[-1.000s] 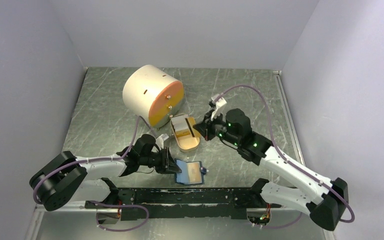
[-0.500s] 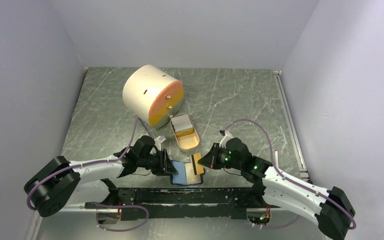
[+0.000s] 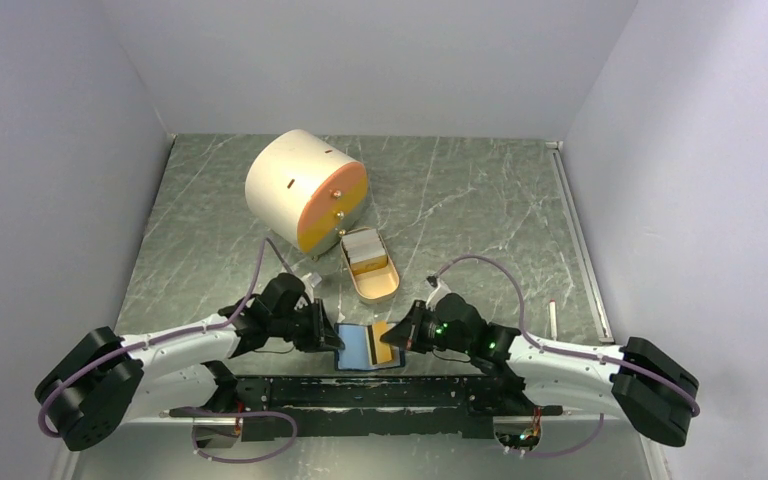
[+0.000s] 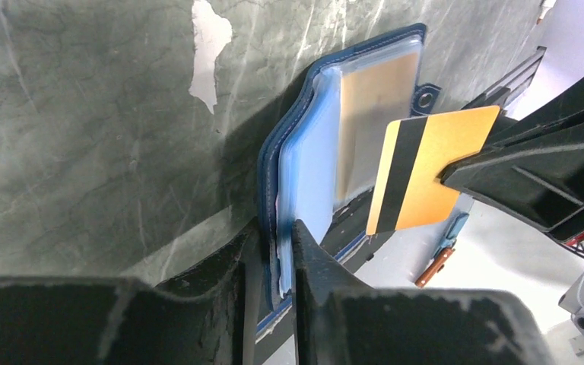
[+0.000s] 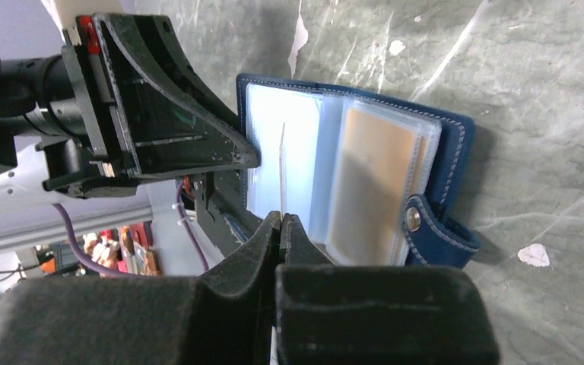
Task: Put the credit cards into the card holder
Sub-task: Insert the credit card into the card holder.
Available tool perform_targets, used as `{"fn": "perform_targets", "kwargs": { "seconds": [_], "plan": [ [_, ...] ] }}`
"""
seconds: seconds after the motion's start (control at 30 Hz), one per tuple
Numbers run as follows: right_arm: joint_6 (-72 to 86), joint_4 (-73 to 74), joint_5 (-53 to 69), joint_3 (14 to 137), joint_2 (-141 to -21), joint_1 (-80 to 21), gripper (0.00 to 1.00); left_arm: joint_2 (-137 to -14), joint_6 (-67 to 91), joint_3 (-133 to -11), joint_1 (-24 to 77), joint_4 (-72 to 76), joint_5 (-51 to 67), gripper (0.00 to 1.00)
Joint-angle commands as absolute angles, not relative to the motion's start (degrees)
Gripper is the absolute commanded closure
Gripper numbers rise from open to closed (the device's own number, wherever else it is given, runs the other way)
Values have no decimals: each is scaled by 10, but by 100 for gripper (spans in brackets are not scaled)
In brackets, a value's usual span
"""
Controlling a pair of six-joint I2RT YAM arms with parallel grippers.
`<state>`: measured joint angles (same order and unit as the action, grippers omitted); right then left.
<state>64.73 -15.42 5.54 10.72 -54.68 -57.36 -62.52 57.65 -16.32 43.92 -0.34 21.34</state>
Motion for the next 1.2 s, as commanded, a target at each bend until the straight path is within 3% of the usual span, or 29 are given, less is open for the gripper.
{"fn": "perform_targets", "kwargs": {
  "seconds": [0.0,0.13,0.53,1.17],
  "plan": [
    [671,-211,12,90,-554,-579,100,-623,572,-153,435,-16,202,82],
    [674,-227,-7,76,-550,-580,100,-639,568,-148,434,8,218,91],
    [679,-286,-9,50,-604,-588,100,-696,573,-137,434,94,265,89],
    [711,-351,-46,20,-628,-614,100,-700,576,-136,434,91,259,89]
  ]
}}
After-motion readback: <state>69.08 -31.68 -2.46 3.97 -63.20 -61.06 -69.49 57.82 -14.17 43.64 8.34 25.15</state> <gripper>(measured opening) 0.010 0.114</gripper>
